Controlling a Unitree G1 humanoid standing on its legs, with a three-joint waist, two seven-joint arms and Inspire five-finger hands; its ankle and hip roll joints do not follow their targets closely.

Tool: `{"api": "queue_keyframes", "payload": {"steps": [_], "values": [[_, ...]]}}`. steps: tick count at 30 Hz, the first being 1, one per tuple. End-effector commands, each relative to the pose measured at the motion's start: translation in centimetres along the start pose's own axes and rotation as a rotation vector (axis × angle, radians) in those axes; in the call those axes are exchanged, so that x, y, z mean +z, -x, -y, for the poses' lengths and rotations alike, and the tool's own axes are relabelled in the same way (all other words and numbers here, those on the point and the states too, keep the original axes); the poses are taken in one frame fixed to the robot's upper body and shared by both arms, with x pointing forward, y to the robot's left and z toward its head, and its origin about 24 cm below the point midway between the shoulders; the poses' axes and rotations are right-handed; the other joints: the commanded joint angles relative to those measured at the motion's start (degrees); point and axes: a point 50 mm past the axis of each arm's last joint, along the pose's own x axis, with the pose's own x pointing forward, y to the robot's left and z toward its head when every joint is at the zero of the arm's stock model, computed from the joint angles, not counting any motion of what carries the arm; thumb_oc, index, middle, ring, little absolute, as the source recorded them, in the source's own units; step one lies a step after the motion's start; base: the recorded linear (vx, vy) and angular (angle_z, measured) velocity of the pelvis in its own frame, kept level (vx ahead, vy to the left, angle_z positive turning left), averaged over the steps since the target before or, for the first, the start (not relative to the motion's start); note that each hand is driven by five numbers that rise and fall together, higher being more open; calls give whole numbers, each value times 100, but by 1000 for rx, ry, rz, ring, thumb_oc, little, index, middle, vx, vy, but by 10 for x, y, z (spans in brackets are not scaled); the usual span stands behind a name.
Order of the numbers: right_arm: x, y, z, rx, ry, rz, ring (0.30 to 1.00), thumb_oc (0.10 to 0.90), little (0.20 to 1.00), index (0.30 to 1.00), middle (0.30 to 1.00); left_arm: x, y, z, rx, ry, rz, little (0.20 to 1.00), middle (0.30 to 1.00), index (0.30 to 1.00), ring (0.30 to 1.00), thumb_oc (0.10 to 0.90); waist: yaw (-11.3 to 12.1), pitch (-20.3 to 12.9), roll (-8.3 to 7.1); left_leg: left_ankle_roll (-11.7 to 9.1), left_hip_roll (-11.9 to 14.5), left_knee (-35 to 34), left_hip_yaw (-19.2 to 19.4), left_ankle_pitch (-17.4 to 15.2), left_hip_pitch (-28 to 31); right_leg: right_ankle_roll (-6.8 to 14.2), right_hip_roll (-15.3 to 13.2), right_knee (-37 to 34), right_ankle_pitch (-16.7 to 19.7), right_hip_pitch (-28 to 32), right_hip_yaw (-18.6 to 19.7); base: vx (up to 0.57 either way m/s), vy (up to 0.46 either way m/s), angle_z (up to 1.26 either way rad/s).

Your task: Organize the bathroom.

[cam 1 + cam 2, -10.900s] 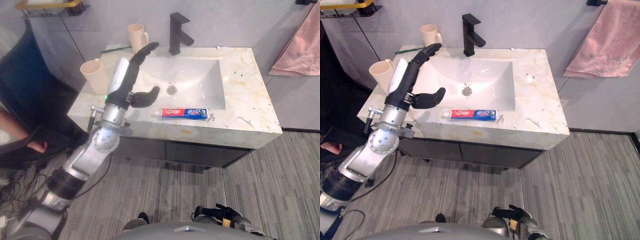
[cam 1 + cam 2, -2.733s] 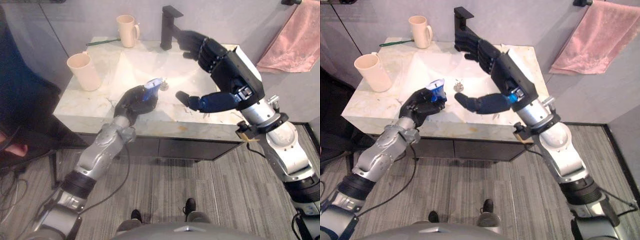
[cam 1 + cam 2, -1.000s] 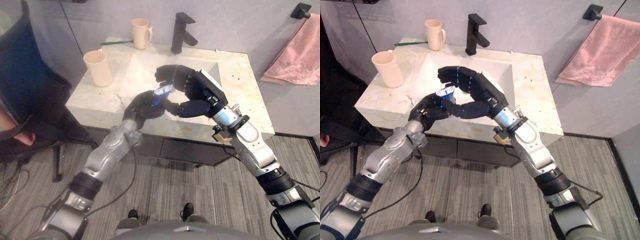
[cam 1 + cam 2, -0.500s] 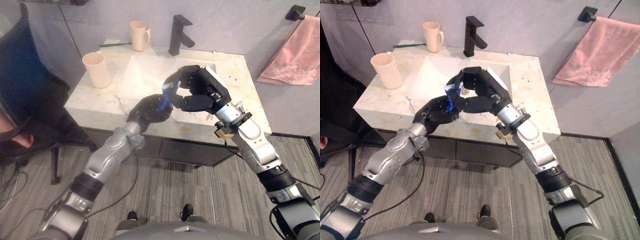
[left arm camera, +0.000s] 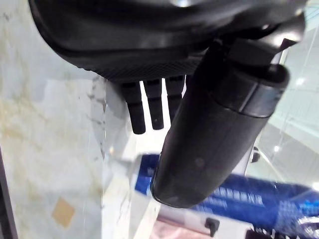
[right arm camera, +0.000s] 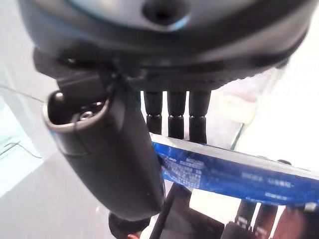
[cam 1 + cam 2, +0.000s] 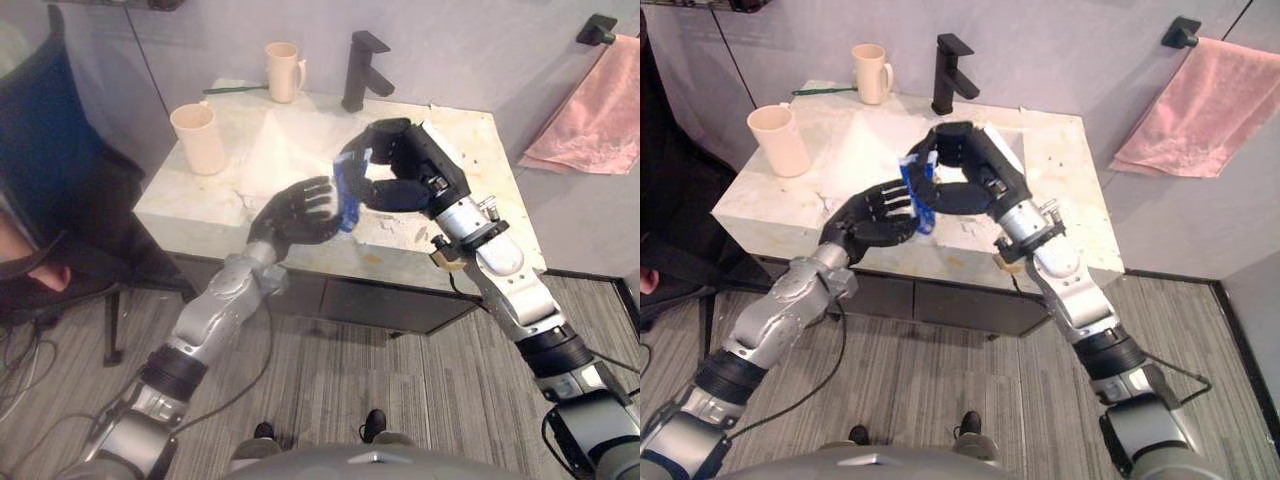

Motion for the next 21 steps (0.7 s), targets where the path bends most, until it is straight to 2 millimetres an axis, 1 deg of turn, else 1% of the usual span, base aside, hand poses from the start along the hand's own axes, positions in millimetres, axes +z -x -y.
{"api": "queue_keyframes", "payload": {"steps": [1,2,4,8,9,10,11,12,13,14,16,17,18,19,20,21], "values": [[81,-26,42,-230,145,449,300,400,300,300,300,66,-10,-7,66,-109,337,900,900,900,900,800,199,-263,152,386,-615,30,-37,-469,90,259,455,140,-1060,373,-407,-6,51,9],[87,-26,45,-264,172,476,300,400,300,300,300,68,-5,-9,90,-156,362,900,900,900,900,800,252,-261,151,395,-625,35,-67,-476,85,264,437,177,-1076,364,-424,-9,68,13],[99,-25,52,-353,217,538,300,400,300,300,300,72,5,-13,80,-201,385,900,900,900,900,800,392,-234,158,429,-654,54,-141,-489,78,280,383,321,-1127,338,-472,-20,70,19],[110,-22,60,-454,256,614,300,400,300,300,300,67,13,-12,30,-223,359,900,900,900,900,800,558,-194,184,486,-677,68,-226,-499,60,295,306,585,-1225,271,-569,-21,55,18],[112,-22,61,-481,272,629,300,400,300,300,300,63,16,-10,15,-223,352,900,900,900,900,800,595,-168,204,517,-684,77,-263,-489,54,300,267,818,-1259,212,-570,-11,78,22],[116,-20,64,-527,292,654,300,400,300,300,300,57,18,-7,-14,-224,328,900,900,900,900,800,637,-124,236,557,-682,83,-341,-473,54,307,169,1214,-1204,83,-557,-11,59,21],[116,-20,64,-529,295,654,300,400,300,300,300,57,18,-7,-15,-223,328,900,900,900,900,800,634,-127,235,565,-694,84,-346,-470,47,315,143,1289,-1238,45,-554,4,56,31],[119,-17,67,-571,319,681,300,400,300,300,300,53,21,-6,-30,-228,311,900,900,900,900,800,651,-76,260,586,-695,82,-451,-462,62,321,51,1631,-1118,-139,-502,14,53,43],[121,-13,70,-634,359,708,300,400,300,300,300,46,24,-4,-60,-223,286,900,900,900,900,800,667,-14,323,616,-679,72,-596,-458,69,301,-80,2272,-995,-344,-403,102,40,69],[125,-6,77,-723,403,754,300,400,300,300,300,33,28,-1,-105,-226,244,900,900,900,900,800,635,50,361,623,-691,53,-851,-483,138,234,-58,2584,-951,-568,-141,104,19,67],[125,-5,80,-754,414,764,300,400,300,300,300,28,29,0,-125,-210,223,900,900,900,900,800,602,45,358,625,-715,41,-961,-500,170,206,46,2461,-1009,-621,-28,131,-27,80],[128,-2,83,-810,438,803,300,400,300,300,300,21,31,5,-163,-195,197,900,900,900,900,800,516,10,327,617,-790,42,-1217,-567,233,180,271,1850,-1148,-655,217,156,-38,72],[128,-1,84,-819,440,810,300,400,300,300,300,20,32,5,-163,-195,192,900,900,900,900,800,501,3,327,614,-796,43,-1261,-580,245,177,299,1729,-1158,-638,235,204,-65,67],[129,-1,84,-842,450,827,300,400,300,300,300,16,32,8,-179,-191,173,900,900,900,900,800,458,-16,291,613,-873,28,-1382,-653,289,241,302,1331,-1010,-708,401,98,-36,50],[129,-1,84,-842,450,827,300,400,300,300,300,16,32,8,-179,-191,173,900,900,900,900,800,458,-16,291,613,-873,28,-1382,-653,289,241,302,1331,-1010,-708,401,188,-69,62],[129,0,83,-858,468,847,300,400,300,300,300,10,35,12,-196,-187,163,900,900,900,900,800,349,-66,267,620,-985,34,-1567,-734,315,326,363,614,-556,-812,666,204,-62,66]]}}
